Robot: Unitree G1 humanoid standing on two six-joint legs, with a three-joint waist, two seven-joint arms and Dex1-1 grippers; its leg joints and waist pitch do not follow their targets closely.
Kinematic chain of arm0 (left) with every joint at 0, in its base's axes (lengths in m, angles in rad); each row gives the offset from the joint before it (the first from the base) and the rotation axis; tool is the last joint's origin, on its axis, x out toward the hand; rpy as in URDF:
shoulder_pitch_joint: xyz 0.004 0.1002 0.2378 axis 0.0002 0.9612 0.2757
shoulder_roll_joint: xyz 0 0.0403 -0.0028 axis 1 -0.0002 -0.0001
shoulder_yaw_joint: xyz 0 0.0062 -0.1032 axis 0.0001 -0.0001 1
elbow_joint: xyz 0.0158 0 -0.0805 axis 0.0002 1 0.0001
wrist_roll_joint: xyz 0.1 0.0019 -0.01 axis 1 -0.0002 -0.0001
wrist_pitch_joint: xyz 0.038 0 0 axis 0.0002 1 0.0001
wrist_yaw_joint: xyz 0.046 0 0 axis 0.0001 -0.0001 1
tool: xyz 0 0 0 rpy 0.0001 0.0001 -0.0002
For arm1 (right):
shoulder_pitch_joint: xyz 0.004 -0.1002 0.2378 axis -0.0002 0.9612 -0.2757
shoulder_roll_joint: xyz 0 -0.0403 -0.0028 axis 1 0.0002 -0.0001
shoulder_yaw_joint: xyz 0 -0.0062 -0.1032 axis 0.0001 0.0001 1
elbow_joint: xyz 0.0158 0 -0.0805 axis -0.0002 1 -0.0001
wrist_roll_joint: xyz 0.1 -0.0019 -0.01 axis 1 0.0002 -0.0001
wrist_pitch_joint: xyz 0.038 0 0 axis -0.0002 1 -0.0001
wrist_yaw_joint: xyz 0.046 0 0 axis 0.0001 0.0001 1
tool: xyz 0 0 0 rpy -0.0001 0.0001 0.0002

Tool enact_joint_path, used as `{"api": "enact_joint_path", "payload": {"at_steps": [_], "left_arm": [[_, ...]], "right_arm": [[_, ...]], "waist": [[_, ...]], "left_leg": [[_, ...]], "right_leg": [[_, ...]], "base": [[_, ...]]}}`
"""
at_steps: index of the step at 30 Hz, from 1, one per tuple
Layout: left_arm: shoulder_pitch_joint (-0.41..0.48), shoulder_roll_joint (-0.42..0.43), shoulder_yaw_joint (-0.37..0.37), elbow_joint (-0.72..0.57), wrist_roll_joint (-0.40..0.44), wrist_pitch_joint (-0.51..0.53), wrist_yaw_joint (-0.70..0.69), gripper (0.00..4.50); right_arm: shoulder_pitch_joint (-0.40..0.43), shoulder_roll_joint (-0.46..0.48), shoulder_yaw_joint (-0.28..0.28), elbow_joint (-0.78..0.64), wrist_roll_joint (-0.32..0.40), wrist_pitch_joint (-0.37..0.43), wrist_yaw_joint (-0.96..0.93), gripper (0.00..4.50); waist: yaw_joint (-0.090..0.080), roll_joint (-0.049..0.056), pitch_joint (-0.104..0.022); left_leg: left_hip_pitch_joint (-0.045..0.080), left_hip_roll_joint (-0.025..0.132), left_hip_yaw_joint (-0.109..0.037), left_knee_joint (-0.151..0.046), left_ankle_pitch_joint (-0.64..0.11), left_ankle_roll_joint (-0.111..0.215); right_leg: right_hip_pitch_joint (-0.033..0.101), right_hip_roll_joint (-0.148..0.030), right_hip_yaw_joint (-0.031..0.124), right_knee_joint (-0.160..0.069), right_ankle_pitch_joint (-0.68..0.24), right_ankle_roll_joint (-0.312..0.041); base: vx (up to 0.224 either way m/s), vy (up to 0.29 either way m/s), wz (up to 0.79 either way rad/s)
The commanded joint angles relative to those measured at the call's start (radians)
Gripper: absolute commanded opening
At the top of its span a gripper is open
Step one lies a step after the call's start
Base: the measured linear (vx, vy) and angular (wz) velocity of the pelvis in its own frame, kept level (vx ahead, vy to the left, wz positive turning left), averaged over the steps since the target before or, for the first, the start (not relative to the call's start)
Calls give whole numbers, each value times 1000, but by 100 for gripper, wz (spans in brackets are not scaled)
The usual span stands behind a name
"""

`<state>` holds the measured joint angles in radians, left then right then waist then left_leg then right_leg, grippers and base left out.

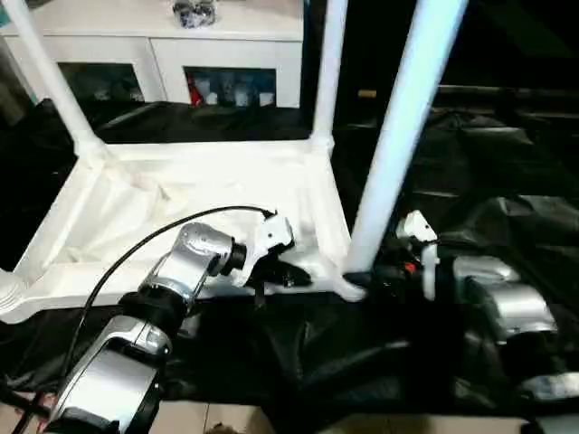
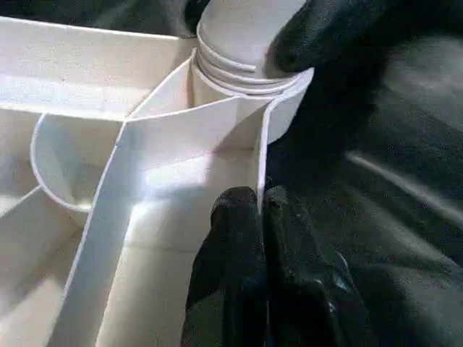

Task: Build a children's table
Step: Rotate leg to tighten

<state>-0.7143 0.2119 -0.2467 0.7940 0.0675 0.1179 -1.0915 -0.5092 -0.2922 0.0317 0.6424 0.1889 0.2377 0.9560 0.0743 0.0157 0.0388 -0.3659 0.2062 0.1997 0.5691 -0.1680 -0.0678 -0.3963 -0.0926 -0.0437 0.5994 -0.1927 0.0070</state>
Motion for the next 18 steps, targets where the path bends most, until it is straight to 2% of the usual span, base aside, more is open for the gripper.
{"api": "enact_joint_path", "payload": {"at_steps": [1,2,7,9,11,12,14,18], "left_arm": [[-28,-71,5,4,-16,16,87,0],[-32,-84,8,8,-16,19,108,0],[-44,-167,23,15,-17,33,220,0],[-44,-175,23,14,-16,34,228,0],[-42,-183,22,11,-13,34,234,0],[-40,-186,21,8,-12,34,234,0],[-34,-185,17,3,-14,32,222,0],[-15,-157,6,-20,-21,4,156,0]], "right_arm": [[13,49,60,76,-79,11,-108,266],[8,61,54,89,-80,12,-140,266],[-20,177,14,167,-87,12,-372,265],[-27,192,6,184,-88,1,-394,265],[-37,209,-3,209,-82,-15,-413,321],[-43,218,-6,219,-75,-25,-416,321],[-48,223,-10,223,-63,-30,-403,335],[-45,194,16,201,-84,-75,-350,367]], "waist": [[-6,-10,-43],[-9,-10,-42],[-23,-9,-43],[-27,-10,-42],[-28,-9,-42],[-31,-8,-43],[-31,-7,-43],[-31,-6,-45]], "left_leg": [[14,19,-19,-72,-341,-7],[17,20,-21,-74,-358,-9],[15,17,-22,-76,-378,-7],[14,16,-23,-76,-388,-5],[18,16,-22,-74,-400,1],[12,16,-24,-77,-392,3],[16,17,-22,-76,-399,4],[12,19,-21,-78,-382,6]], "right_leg": [[30,-50,23,-97,-437,-173],[28,-50,22,-102,-462,-159],[23,-47,23,-107,-459,-154],[22,-47,21,-110,-478,-144],[17,-48,23,-114,-486,-141],[21,-47,22,-111,-474,-142],[17,-46,23,-112,-458,-148],[22,-44,25,-105,-388,-168]], "base": [[-70,11,-7],[0,0,0],[0,0,0],[0,0,0],[0,0,0],[0,0,0],[0,0,0],[0,0,0]]}}
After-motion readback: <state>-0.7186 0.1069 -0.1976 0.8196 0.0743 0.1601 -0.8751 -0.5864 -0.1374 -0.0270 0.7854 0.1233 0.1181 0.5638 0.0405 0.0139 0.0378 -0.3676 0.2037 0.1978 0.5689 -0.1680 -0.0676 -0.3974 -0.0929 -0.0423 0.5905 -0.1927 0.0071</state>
